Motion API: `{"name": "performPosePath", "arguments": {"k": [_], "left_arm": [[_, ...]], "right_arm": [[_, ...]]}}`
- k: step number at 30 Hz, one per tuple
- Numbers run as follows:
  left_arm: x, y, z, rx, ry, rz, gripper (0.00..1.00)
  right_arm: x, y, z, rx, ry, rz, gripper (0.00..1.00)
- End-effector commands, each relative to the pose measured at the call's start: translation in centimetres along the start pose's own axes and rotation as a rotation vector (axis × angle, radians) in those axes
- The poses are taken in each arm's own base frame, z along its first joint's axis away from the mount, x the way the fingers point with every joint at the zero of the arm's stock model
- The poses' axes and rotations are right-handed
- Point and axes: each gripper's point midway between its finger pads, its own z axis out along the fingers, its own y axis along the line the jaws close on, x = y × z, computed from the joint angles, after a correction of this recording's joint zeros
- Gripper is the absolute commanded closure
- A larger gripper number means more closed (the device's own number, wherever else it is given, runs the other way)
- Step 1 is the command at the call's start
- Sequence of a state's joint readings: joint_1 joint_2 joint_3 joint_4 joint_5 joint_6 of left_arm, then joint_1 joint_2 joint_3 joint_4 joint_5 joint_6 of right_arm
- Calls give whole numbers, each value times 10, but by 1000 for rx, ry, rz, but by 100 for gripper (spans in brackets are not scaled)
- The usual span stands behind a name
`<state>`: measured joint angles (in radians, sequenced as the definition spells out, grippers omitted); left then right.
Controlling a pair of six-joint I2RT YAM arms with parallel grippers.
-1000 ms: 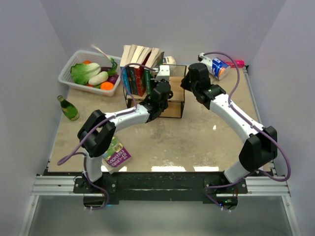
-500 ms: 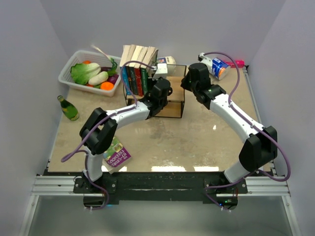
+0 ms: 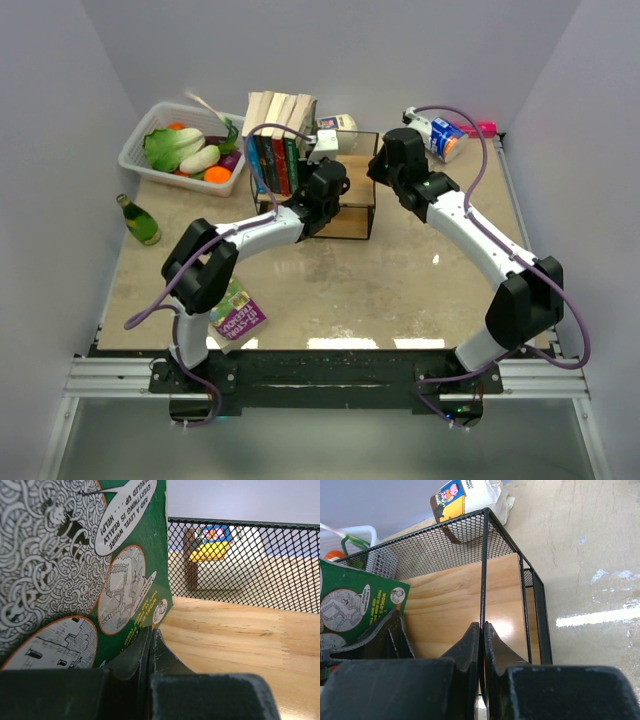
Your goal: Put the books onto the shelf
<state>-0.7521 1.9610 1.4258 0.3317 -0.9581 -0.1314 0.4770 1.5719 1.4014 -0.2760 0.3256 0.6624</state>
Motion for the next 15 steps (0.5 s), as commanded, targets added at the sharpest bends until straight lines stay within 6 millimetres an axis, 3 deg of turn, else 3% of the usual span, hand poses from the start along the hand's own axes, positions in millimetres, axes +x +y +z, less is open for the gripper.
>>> {"name": "performPosePath", "arguments": {"k": [1, 8, 15], "left_arm": [[-22, 32, 5, -125, -37, -74, 100], [-29, 18, -6, 13, -43, -117, 96], [-57, 9, -31, 127, -88, -165, 91]], "right_arm": [[13, -5, 4, 8, 36, -17, 100], [11, -4, 3, 4, 34, -15, 100], [10, -2, 3, 0, 31, -16, 100]]}}
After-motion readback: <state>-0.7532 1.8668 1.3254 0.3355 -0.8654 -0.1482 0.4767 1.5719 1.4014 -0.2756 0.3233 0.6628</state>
